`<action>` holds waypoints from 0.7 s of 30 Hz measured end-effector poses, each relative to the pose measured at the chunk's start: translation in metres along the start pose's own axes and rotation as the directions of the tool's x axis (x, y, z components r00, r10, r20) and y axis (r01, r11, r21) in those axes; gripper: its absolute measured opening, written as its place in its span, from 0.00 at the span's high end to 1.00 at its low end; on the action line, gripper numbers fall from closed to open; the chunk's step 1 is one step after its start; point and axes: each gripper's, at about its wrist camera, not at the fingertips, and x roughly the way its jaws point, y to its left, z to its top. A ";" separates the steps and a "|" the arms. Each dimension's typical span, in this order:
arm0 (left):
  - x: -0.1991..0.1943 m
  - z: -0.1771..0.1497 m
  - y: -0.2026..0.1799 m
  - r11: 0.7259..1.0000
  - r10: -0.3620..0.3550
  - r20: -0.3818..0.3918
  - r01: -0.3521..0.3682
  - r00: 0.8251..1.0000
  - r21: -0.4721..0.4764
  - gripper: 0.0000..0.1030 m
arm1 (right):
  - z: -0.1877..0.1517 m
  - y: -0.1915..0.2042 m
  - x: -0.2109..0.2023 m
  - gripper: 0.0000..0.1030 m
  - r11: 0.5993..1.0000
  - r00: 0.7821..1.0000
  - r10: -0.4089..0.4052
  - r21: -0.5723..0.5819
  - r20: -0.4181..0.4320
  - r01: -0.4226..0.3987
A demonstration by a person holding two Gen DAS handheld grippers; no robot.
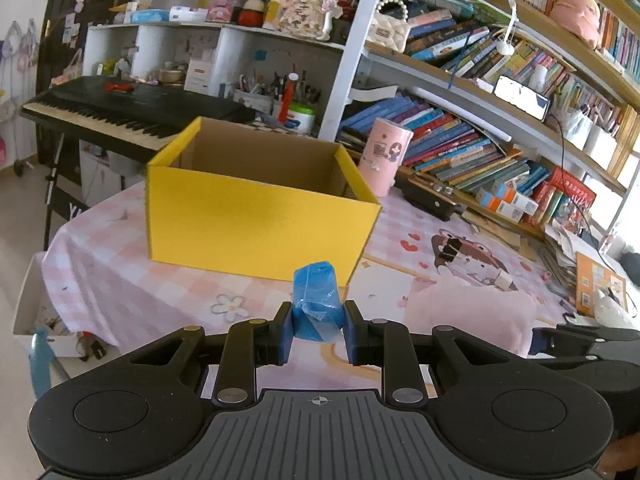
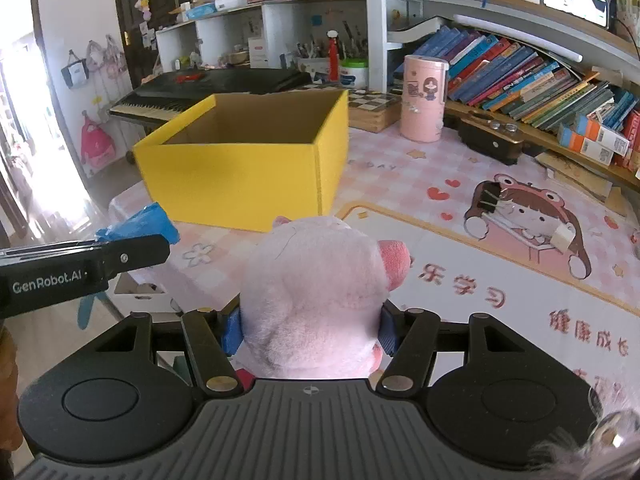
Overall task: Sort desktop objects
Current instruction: 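Carry the pig and blue mask toward the yellow box with both tools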
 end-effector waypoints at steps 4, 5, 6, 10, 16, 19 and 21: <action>-0.012 -0.005 0.015 1.000 -0.007 -0.010 0.007 1.000 0.011 0.77 | -0.008 0.019 -0.001 0.42 1.000 1.000 -0.003 0.013 -0.006 0.003; -0.014 -0.006 0.018 1.000 -0.007 -0.012 0.007 1.000 0.014 0.77 | -0.009 0.023 -0.001 0.42 1.000 1.000 -0.004 0.017 -0.007 0.004; -0.016 -0.007 0.021 1.000 -0.007 -0.013 0.007 1.000 0.016 0.77 | -0.011 0.028 -0.002 0.42 1.000 1.000 -0.003 0.022 -0.009 0.003; -0.028 -0.011 0.035 1.000 -0.001 -0.016 0.001 1.000 0.021 0.77 | -0.016 0.046 -0.002 0.42 0.999 1.000 0.007 0.031 -0.014 -0.006; -0.039 -0.015 0.053 1.000 0.010 -0.023 -0.010 1.000 0.017 0.77 | -0.021 0.068 0.000 0.42 0.999 0.999 0.024 0.034 -0.027 -0.023; -0.043 -0.016 0.059 1.000 0.015 -0.023 -0.015 1.000 0.012 0.77 | -0.022 0.076 0.001 0.42 0.999 0.999 0.030 0.032 -0.032 -0.029; -0.045 -0.017 0.063 1.000 0.020 -0.025 -0.020 1.000 0.007 0.77 | -0.023 0.081 0.002 0.42 0.999 0.999 0.035 0.030 -0.036 -0.034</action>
